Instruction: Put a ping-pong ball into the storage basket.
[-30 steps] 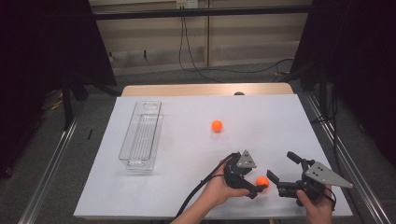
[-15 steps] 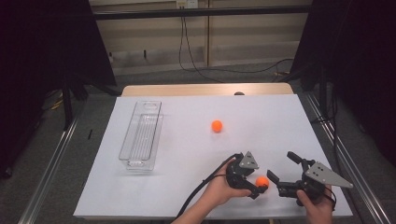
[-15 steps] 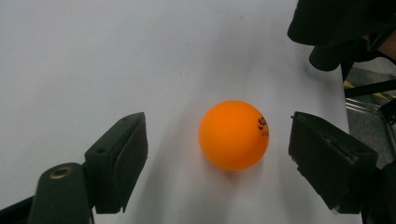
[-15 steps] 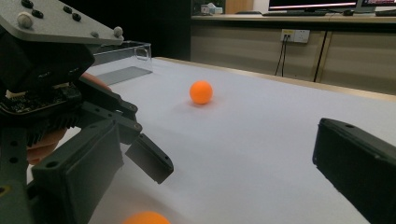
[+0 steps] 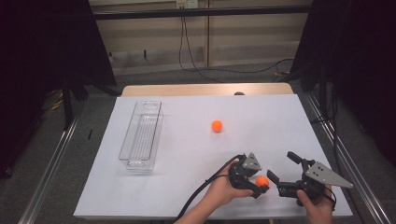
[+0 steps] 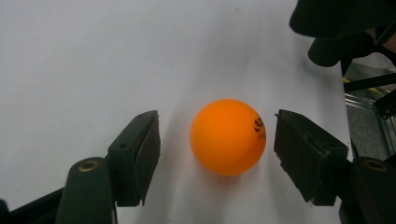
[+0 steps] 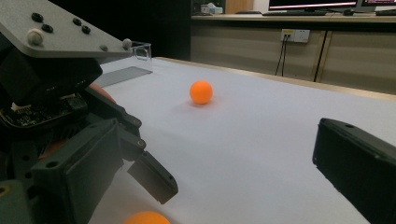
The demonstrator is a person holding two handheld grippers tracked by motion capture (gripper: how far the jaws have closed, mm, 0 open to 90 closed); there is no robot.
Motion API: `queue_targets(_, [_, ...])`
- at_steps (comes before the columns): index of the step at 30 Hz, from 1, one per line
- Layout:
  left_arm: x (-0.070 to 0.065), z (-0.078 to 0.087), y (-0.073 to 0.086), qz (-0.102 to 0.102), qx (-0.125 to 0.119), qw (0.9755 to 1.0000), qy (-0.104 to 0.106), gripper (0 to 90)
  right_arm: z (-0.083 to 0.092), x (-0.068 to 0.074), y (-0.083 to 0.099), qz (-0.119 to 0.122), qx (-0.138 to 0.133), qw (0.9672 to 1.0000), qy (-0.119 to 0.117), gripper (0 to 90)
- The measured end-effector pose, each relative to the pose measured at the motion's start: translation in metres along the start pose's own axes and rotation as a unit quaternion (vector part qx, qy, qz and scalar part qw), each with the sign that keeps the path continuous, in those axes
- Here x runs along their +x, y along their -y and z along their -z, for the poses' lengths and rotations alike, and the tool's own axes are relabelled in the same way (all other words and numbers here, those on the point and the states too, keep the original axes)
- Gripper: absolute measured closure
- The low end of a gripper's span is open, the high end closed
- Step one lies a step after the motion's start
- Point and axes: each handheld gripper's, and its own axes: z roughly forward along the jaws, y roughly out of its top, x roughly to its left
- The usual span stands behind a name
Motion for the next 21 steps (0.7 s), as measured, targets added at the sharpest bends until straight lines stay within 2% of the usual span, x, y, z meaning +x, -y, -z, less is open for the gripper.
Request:
queue_targets(13, [-0.002, -0.011, 0.0, -0.002, 0.023, 0.9997, 0.003, 40.5, 0.001, -0.001, 0.0, -0.001, 0.0, 1.0, 0.001, 1.0])
queue_targets(16, [-0.001, -0.011, 0.0, -0.002, 0.023, 0.9997, 0.001, 43.3, 0.001, -0.001, 0.0, 0.0, 0.0, 1.0, 0.002, 1.0])
queue_targets(18, [-0.001, -0.01, 0.001, 0.001, 0.022, 0.9997, 0.007, 49.2, 0.001, -0.001, 0.0, 0.0, 0.0, 1.0, 0.003, 1.0])
queue_targets(19, [-0.001, -0.01, 0.001, 0.002, 0.022, 0.9997, 0.003, 50.8, 0.001, -0.001, 0.0, -0.001, -0.001, 1.0, 0.002, 1.0])
queue_targets(21, [0.0, -0.009, 0.001, 0.005, 0.019, 0.9998, 0.002, 50.9, 0.001, -0.001, 0.0, 0.0, 0.0, 1.0, 0.003, 1.0])
